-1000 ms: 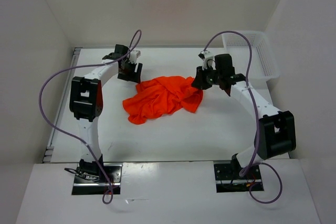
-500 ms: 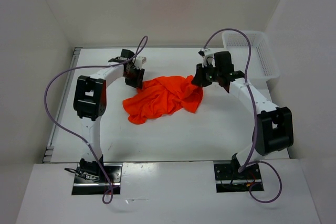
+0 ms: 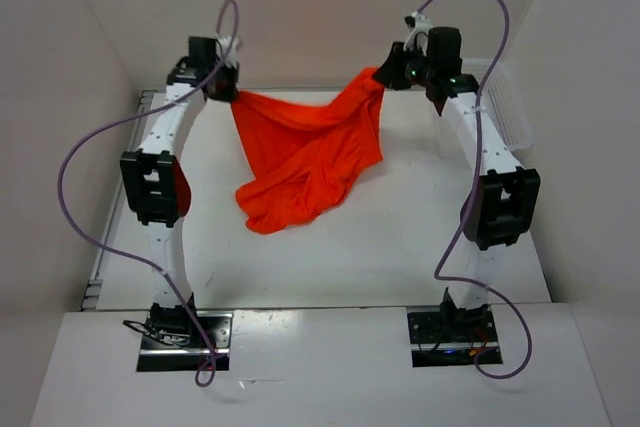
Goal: Fold and stack the shorts
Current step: Flatten the shorts out, then fold the shorts
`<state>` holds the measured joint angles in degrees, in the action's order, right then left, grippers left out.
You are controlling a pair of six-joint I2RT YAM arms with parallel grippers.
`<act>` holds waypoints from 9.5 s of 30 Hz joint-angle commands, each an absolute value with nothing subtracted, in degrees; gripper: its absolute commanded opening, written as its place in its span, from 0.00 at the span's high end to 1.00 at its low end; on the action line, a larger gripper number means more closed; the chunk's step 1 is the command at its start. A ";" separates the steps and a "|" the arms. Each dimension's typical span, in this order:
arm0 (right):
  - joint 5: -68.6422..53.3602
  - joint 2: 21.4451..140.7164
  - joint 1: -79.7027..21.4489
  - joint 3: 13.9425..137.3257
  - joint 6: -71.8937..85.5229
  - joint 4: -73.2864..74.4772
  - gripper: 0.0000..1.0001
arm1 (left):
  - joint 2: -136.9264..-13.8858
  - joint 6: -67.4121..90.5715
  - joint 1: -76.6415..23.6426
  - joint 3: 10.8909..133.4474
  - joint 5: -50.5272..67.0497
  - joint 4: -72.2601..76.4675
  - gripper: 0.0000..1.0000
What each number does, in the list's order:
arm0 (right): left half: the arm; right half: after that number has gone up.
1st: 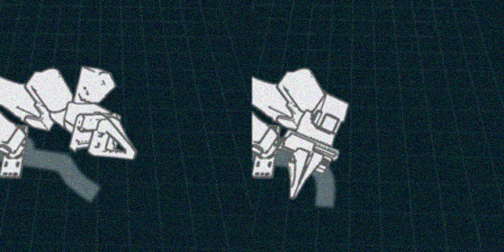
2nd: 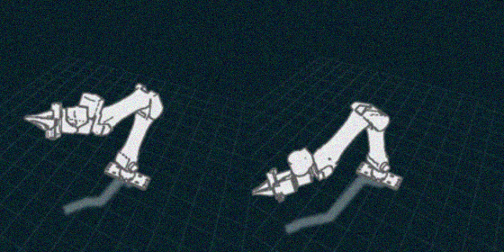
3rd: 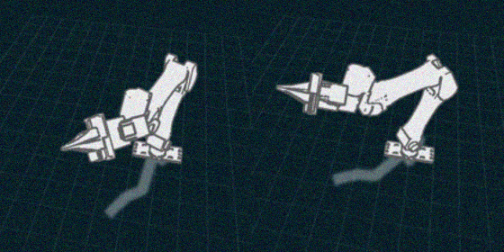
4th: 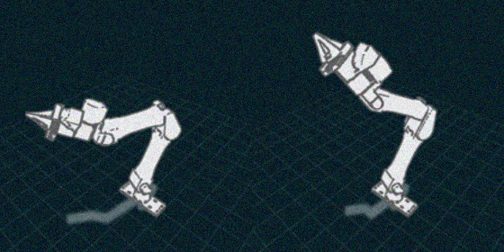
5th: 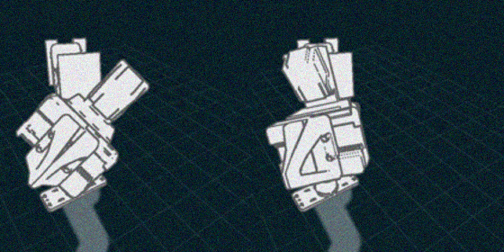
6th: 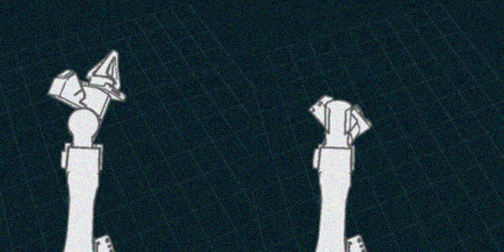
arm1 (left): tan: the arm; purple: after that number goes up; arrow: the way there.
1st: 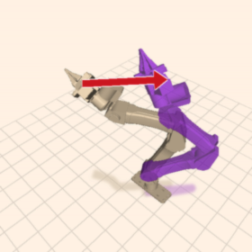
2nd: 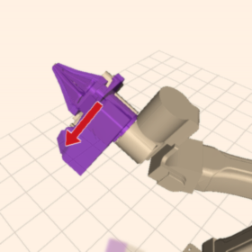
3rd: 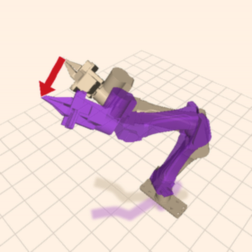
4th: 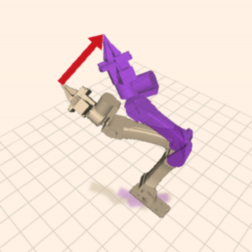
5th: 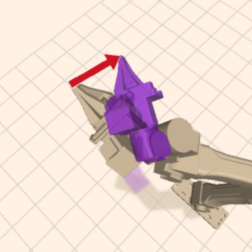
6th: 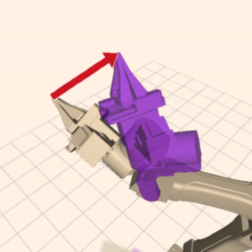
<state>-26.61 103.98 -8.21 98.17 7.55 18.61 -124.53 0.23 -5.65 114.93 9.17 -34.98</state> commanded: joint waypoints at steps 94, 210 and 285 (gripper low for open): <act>-1.32 95.97 -19.95 59.76 -15.12 22.95 0.71 | -106.95 0.00 -16.96 66.43 1.15 -23.39 0.92; -7.06 118.45 -23.47 101.31 -10.30 21.19 0.14 | -113.72 0.00 -10.72 100.89 4.38 -45.53 0.28; -10.82 87.34 -16.72 67.40 0.17 10.99 0.38 | -139.83 0.00 -26.02 127.18 17.21 -45.88 0.20</act>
<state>-13.34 82.98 -21.93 64.03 -9.45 15.16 -139.57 0.21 -26.76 125.16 13.69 -44.60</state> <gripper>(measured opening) 0.642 0.811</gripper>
